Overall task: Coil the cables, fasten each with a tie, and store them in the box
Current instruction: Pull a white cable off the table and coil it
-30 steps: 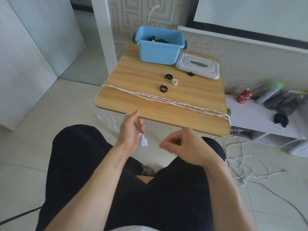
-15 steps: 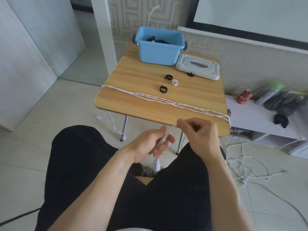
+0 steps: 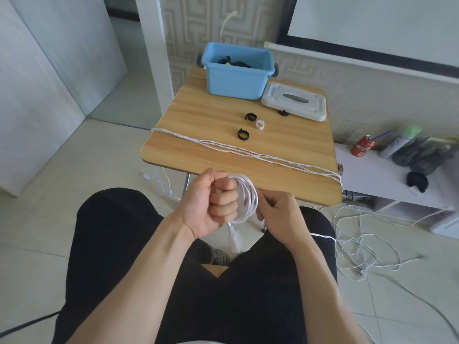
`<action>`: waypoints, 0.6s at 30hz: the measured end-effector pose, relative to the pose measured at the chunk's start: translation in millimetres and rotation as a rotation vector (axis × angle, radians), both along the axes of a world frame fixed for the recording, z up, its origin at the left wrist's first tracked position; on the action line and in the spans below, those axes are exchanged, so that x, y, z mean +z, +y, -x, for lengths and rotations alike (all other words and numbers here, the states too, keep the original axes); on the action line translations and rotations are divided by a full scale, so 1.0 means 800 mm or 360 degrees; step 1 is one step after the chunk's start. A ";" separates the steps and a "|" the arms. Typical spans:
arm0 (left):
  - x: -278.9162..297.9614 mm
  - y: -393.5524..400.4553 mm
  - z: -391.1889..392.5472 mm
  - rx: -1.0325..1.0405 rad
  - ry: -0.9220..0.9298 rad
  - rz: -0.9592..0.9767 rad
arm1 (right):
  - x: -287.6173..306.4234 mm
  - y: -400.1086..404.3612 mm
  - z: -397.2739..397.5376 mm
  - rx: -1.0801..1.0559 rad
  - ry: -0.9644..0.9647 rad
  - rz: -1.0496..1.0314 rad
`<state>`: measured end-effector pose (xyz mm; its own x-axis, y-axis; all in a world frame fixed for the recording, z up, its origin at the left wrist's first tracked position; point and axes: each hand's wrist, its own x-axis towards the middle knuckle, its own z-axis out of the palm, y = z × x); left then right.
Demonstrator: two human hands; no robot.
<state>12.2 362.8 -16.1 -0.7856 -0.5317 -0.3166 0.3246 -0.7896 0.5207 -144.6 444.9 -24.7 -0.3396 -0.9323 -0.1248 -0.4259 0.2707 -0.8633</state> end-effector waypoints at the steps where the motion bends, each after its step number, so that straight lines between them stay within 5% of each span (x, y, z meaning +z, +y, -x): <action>1: 0.001 -0.002 0.000 0.0110 0.0003 -0.0002 | 0.000 0.001 0.001 0.0042 0.0020 -0.0031; 7: -0.019 -0.022 -0.008 0.0825 -0.0050 -0.0207 | -0.011 0.010 0.007 0.0341 0.0074 -0.0251; 18: -0.039 -0.026 0.004 0.1120 -0.0490 -0.0010 | 0.001 0.021 -0.005 0.0867 0.0346 -0.0658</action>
